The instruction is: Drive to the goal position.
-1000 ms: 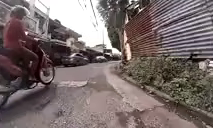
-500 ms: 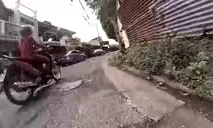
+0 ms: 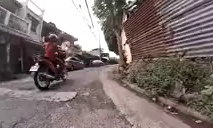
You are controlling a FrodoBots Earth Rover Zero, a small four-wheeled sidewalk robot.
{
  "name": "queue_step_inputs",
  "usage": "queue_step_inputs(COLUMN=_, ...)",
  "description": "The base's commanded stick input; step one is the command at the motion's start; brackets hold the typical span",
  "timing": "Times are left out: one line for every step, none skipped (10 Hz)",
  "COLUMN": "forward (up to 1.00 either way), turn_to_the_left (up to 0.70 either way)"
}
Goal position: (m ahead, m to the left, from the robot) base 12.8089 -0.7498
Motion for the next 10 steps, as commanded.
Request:
queue_step_inputs(forward=0.70, turn_to_the_left=0.22)
queue_step_inputs(forward=0.70, turn_to_the_left=0.36)
queue_step_inputs(forward=0.70, turn_to_the_left=0.36)
queue_step_inputs(forward=0.70, turn_to_the_left=0.36)
queue_step_inputs(forward=0.70, turn_to_the_left=0.10)
queue_step_inputs(forward=0.70, turn_to_the_left=0.01)
queue_step_inputs(forward=0.70, turn_to_the_left=0.01)
queue_step_inputs(forward=0.70, turn_to_the_left=0.01)
queue_step_inputs(forward=0.70, turn_to_the_left=0.01)
queue_step_inputs(forward=0.70, turn_to_the_left=0.01)
